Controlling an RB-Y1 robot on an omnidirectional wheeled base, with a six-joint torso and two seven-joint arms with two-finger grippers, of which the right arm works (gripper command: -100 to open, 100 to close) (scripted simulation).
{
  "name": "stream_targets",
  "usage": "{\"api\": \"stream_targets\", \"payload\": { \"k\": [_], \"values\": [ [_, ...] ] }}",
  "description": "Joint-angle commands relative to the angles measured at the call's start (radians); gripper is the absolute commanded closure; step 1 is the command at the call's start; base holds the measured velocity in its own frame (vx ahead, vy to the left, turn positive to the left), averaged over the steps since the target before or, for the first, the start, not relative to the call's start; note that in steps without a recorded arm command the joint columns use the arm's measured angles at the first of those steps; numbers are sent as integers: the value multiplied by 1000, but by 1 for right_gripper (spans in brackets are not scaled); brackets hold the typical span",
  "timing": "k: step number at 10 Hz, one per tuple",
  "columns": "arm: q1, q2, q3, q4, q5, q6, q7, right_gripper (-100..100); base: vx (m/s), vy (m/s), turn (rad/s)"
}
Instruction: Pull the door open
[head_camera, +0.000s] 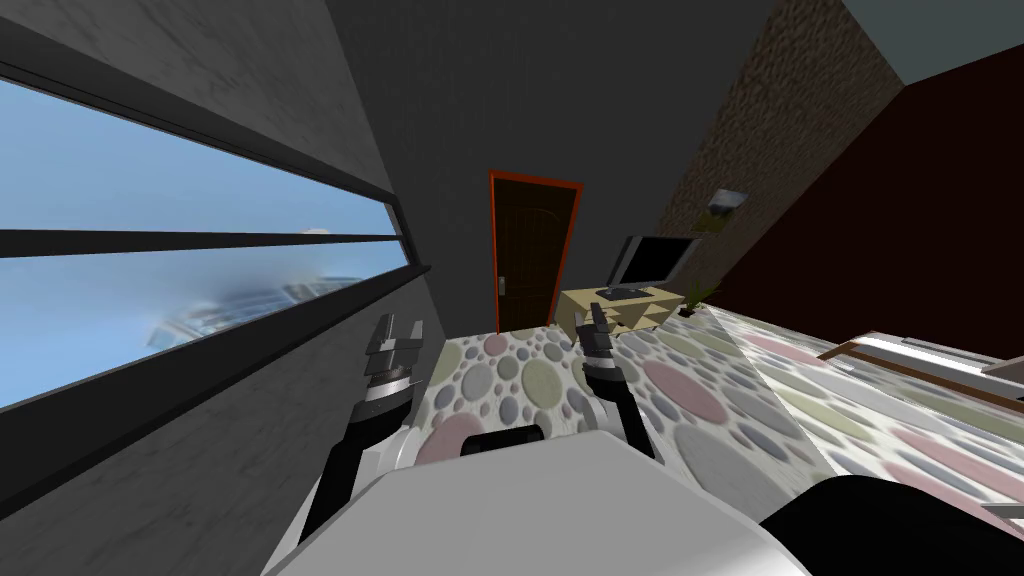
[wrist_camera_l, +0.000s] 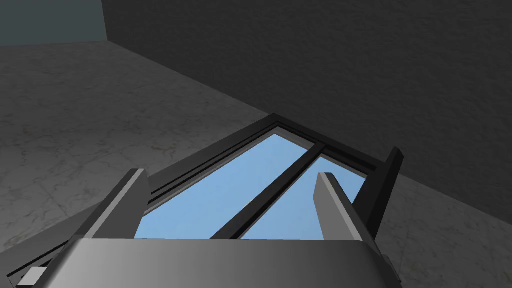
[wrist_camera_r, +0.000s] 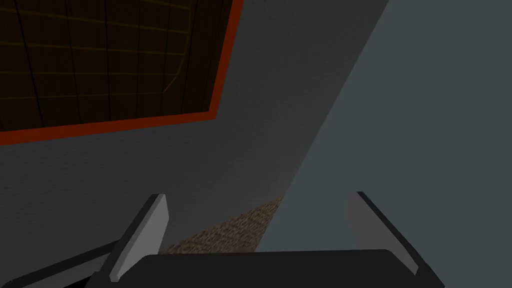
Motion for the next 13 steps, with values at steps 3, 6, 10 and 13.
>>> {"api": "stream_targets", "payload": {
  "k": [3, 6, 10, 13],
  "values": [
    [-20, -17, 2, 43, 52, 1, 30, -100, 165, 38, -39],
    [-41, -30, 5, 87, 106, 2, 62, -100, 190, 75, -39],
    [-72, -44, 8, 153, 188, 3, 109, -100, 177, 66, -49],
    [-98, -52, 11, 207, 254, 4, 148, -100, 142, 60, -48]
  ]
}}
